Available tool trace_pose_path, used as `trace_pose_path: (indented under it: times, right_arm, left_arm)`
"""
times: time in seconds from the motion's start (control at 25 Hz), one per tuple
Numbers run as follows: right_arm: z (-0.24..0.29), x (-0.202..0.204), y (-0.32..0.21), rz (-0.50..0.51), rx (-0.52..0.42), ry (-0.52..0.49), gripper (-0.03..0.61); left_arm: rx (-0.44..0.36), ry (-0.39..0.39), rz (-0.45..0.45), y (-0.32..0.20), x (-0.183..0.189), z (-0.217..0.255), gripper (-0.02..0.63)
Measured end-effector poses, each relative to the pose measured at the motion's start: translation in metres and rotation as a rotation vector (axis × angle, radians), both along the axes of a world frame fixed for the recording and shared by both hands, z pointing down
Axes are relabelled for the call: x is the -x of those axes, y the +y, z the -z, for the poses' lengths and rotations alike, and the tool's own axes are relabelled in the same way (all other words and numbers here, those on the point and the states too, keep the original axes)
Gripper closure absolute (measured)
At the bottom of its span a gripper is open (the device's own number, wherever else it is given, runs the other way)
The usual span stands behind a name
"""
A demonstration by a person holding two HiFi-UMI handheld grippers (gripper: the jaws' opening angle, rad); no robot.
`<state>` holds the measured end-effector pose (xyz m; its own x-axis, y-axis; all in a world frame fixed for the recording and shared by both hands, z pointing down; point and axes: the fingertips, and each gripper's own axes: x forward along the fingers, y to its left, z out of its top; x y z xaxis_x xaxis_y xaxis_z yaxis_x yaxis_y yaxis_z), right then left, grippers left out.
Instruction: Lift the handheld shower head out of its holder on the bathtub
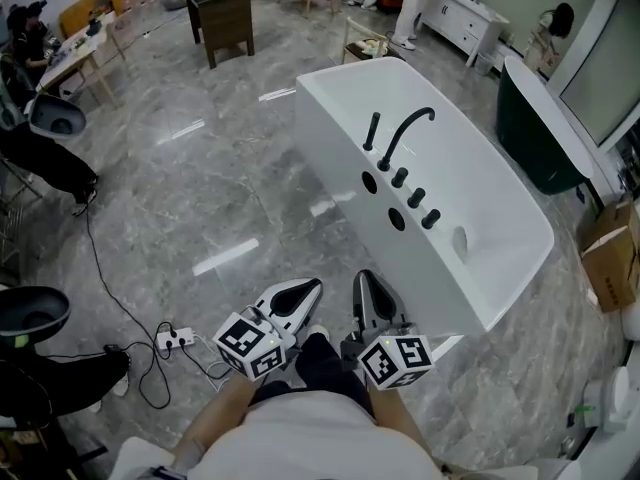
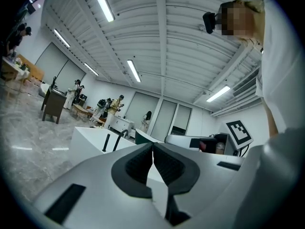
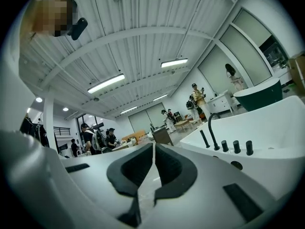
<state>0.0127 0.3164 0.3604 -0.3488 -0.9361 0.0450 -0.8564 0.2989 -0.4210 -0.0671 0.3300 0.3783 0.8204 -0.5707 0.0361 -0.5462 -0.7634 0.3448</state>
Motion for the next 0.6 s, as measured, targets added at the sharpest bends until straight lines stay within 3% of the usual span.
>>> trace_pose_path:
  times: [0.32, 0.6]
  right_arm:
    - [-0.011, -0.035, -0.056, -0.031, 0.035, -0.01, 0.558]
    - [-0.014, -0.047, -0.105, 0.009, 0.026, -0.014, 0.558]
  left_arm:
    - [0.009, -0.014, -0.013, -0.057, -0.031, -0.007, 0.601]
    - [0.014, -0.008, 0.007, -0.103, -0.048, -0.015, 0.601]
